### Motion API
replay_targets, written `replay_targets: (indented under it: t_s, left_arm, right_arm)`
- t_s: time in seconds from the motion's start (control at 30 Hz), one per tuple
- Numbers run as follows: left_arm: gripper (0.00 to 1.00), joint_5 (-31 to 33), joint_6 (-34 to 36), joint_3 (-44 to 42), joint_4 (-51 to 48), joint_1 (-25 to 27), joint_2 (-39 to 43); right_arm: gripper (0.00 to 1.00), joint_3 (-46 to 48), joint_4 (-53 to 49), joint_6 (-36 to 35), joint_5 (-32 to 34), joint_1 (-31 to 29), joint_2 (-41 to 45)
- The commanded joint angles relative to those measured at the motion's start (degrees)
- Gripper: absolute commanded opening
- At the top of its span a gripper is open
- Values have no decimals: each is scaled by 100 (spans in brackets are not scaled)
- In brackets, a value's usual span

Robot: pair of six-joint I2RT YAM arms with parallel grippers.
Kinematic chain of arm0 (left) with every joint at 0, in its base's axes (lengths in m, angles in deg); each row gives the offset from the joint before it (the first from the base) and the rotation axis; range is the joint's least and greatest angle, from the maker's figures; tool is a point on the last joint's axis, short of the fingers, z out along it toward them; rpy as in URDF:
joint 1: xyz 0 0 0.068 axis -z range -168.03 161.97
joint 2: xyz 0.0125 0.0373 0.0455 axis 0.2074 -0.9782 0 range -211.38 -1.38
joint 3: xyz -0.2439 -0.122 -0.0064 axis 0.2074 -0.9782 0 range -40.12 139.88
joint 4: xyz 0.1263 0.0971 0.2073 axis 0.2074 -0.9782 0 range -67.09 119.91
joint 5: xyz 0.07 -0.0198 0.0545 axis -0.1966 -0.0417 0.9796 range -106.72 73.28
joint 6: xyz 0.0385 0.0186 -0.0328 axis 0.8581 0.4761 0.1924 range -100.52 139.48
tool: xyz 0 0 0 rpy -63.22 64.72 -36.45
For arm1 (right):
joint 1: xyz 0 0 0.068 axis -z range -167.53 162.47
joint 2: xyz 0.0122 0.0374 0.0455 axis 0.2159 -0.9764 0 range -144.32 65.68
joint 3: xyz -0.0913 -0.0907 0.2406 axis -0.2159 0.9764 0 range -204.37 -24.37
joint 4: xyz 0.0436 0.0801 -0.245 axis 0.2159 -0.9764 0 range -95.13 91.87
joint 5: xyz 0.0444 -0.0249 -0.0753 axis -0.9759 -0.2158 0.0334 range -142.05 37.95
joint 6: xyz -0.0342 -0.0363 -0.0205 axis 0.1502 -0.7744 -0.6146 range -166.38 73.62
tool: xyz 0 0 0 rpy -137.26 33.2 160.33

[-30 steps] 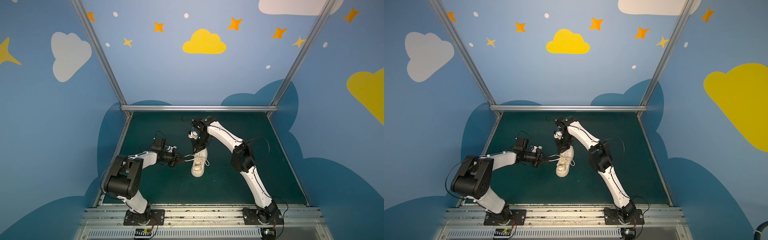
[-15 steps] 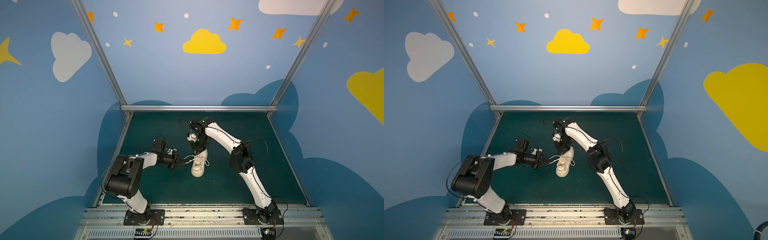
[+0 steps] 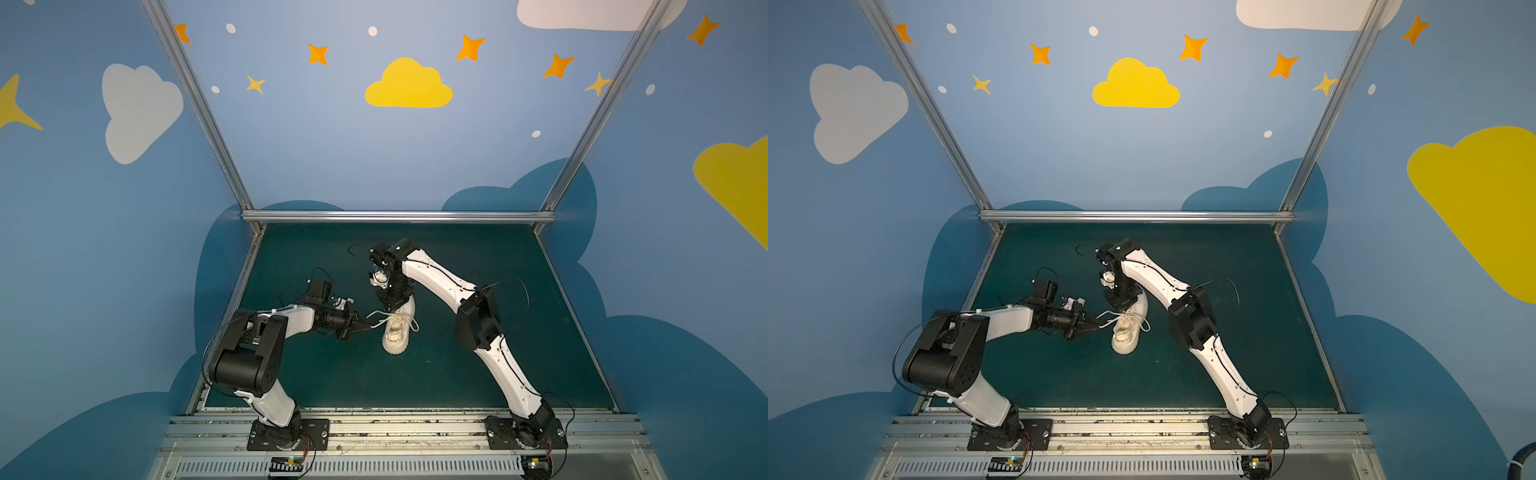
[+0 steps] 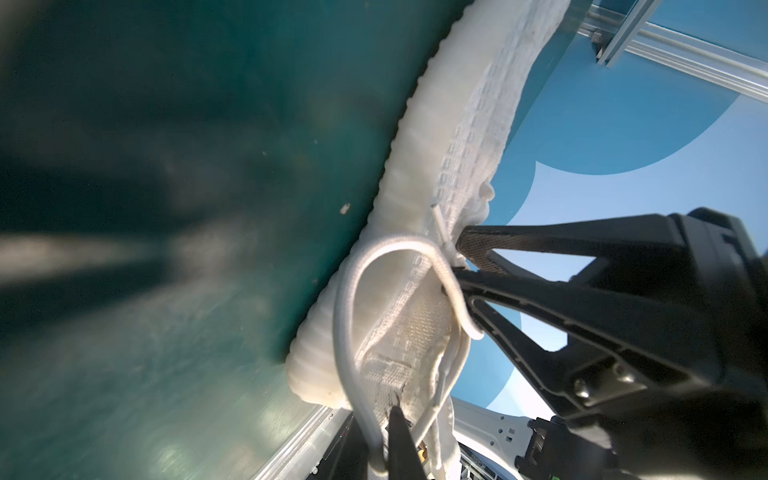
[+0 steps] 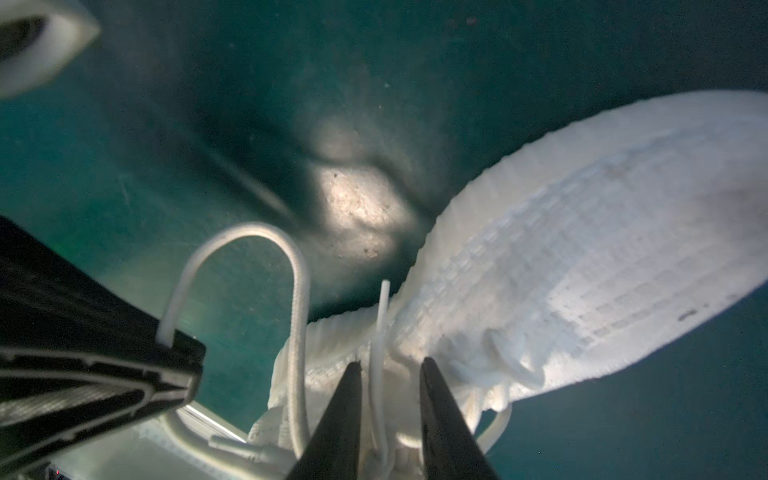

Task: Tie the shoes
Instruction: 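Hold the lace loop with the right gripper while the left holds the other lace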

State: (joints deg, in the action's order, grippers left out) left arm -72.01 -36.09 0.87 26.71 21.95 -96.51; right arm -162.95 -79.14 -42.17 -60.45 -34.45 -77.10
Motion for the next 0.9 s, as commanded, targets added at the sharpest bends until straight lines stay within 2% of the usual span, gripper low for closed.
replay_targets:
  t_s: [0.0, 0.33, 0.53, 0.57, 0.63, 0.73, 0.87]
  left_arm:
    - [12, -18, 189, 36, -208, -64, 166]
    - [12, 23, 476, 330, -557, -212, 252]
    - [12, 53, 571, 501, -680, -223, 216]
    - [12, 45, 589, 534, -686, -227, 207]
    - [12, 36, 615, 576, -723, -224, 177]
    - [12, 25, 632, 547, -751, -214, 179]
    - [12, 11, 646, 447, -759, -215, 219]
  right_arm:
    - [21, -240, -332, 4, 508, -63, -127]
    - [0, -276, -284, -103, 688, -135, -12]
    - [0, -291, -182, -27, 556, -65, 125]
    - [0, -274, -130, -32, 479, -48, 144]
    - [11, -273, -23, -173, 294, -48, 146]
    - [13, -260, -14, -202, 278, -73, 96]
    - [26, -266, -180, -37, 392, -106, -25]
